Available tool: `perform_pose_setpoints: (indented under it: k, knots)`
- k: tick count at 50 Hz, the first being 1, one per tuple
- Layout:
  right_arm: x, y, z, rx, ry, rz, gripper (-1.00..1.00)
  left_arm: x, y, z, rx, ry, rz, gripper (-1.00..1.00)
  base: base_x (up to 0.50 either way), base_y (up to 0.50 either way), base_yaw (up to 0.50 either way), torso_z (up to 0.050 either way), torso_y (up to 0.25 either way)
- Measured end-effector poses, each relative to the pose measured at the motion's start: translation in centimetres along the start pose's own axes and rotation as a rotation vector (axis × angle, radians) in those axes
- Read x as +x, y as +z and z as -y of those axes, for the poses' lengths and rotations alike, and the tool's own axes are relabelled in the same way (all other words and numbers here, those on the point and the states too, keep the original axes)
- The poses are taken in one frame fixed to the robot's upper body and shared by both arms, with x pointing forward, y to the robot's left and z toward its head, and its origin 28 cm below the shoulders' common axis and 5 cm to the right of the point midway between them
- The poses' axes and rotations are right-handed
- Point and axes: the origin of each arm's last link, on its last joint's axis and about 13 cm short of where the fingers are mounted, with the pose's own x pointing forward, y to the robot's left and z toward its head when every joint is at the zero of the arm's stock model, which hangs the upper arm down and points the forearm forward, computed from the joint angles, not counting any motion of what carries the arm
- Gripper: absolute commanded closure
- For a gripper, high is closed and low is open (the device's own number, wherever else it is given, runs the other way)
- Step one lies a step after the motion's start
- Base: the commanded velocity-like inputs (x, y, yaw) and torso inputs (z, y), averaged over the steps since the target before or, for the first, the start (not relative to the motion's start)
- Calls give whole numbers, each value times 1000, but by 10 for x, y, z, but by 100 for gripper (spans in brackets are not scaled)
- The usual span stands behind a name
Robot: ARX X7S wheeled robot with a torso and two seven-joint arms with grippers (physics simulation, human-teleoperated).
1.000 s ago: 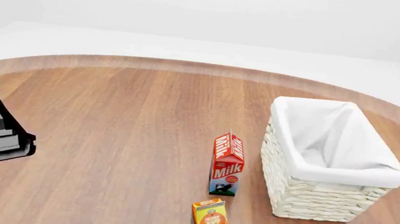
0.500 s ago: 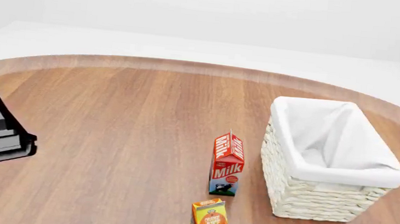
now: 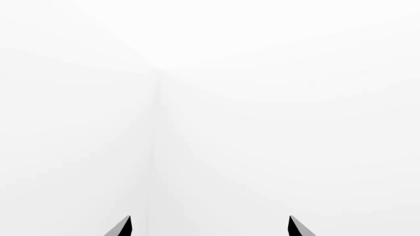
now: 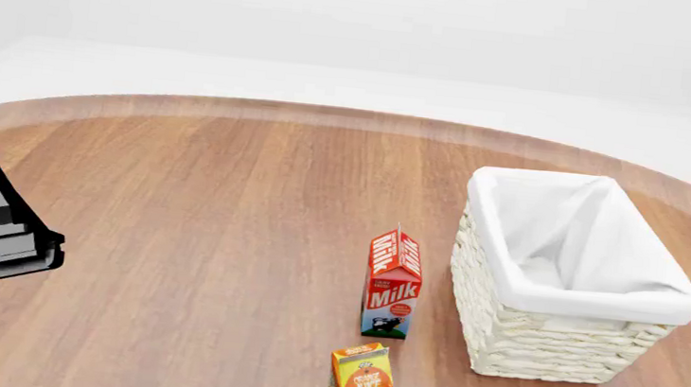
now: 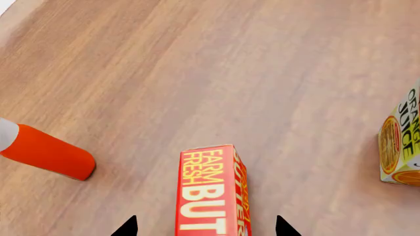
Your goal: Pick up the cream cheese box and the butter, and put them in the basket.
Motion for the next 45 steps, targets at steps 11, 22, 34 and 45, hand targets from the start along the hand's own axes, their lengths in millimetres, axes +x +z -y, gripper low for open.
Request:
perform_pose_setpoints:
  k: [11,22,34,45]
  knots:
    - [1,-3,0,15,-2,-21,-100,0,0,0,-2,-3,0,-100,0,0,0,0,0]
    - [3,-5,1,32,2,-41,-100,0,-1,0,-3,-3,-1,-100,0,0,0,0,0]
    - [8,-7,2,47,3,-64,-100,-1,-2,0,-2,-1,-3,-100,0,0,0,0,0]
    - [14,-7,6,61,-4,-80,-100,-1,-2,0,-3,0,-4,-100,0,0,0,0,0]
